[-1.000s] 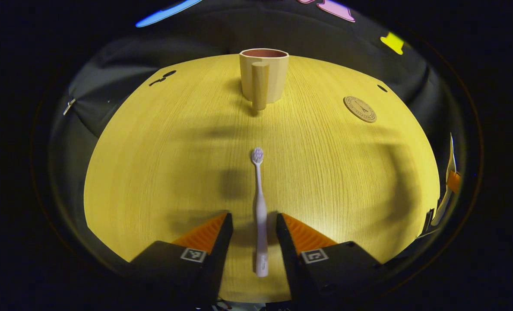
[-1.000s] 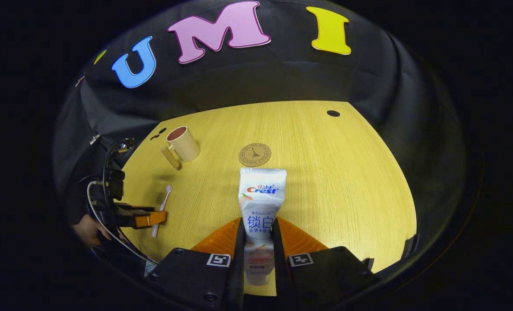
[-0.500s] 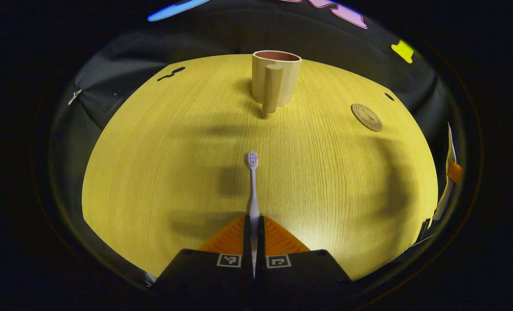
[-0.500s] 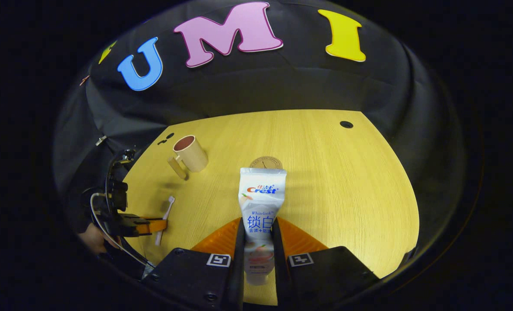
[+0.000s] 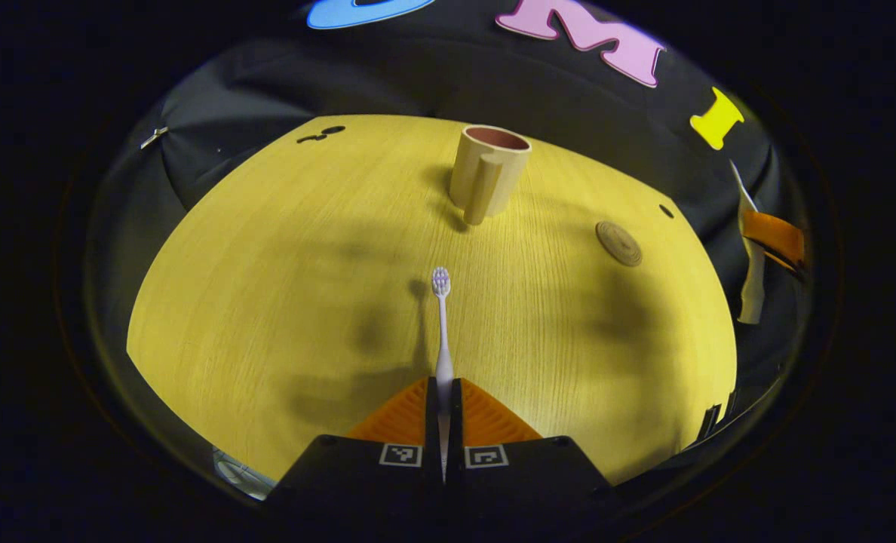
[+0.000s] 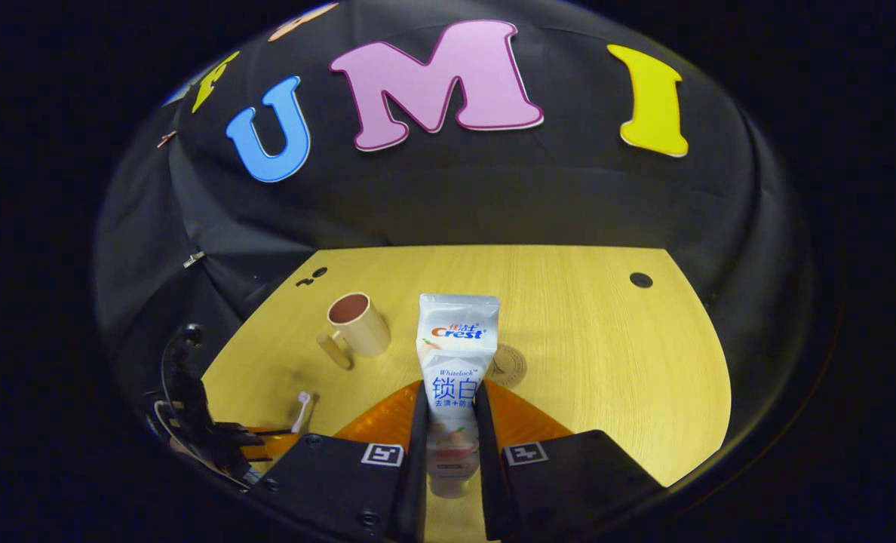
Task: Put the toothbrush and toothpaste on the desktop into the cup, then pick up the cup and place it on the coaster on the desktop.
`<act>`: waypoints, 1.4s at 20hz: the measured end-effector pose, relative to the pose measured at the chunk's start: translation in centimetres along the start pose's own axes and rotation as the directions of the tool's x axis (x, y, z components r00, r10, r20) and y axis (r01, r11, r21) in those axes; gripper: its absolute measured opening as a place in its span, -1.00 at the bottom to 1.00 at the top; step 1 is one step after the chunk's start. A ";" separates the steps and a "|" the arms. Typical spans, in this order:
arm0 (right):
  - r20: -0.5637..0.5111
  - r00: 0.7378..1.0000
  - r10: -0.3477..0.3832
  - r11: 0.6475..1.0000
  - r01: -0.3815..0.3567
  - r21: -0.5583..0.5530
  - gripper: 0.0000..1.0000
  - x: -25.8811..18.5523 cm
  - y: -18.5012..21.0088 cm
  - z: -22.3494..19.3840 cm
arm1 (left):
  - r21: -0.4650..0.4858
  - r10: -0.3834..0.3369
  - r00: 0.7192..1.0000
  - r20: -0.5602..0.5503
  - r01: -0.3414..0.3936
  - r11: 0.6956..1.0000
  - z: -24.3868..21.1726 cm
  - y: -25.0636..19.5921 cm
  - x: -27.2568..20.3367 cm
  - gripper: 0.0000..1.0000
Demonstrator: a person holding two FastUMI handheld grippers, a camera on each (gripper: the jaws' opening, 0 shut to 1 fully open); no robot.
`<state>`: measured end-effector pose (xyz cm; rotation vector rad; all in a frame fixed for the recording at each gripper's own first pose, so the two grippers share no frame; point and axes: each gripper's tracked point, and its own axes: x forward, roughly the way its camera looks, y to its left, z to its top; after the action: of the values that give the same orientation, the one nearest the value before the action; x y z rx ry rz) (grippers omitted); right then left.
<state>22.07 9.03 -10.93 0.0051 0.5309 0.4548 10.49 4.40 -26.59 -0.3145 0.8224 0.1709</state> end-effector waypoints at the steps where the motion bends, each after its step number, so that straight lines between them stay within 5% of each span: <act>1: 0.021 1.000 0.013 1.000 -0.013 -0.011 -0.34 0.4 0.7 1.0 | -0.008 -0.003 1.000 0.023 0.004 1.000 0.5 0.1 -0.8 -0.87; 14: 0.245 0.951 0.189 0.968 -0.139 -0.207 -0.34 9.4 12.7 10.1 | -0.114 -0.034 0.969 0.244 0.063 0.991 6.6 1.8 -10.6 -0.87; 28: 0.345 0.922 0.174 0.977 -0.118 -0.178 -0.34 20.2 17.1 11.0 | -0.312 0.032 0.931 0.363 0.090 0.946 8.7 5.4 -12.3 -0.87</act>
<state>35.78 34.11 -9.16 -0.0199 0.1335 0.6259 6.87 12.06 -13.03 -0.5861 0.4163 0.3279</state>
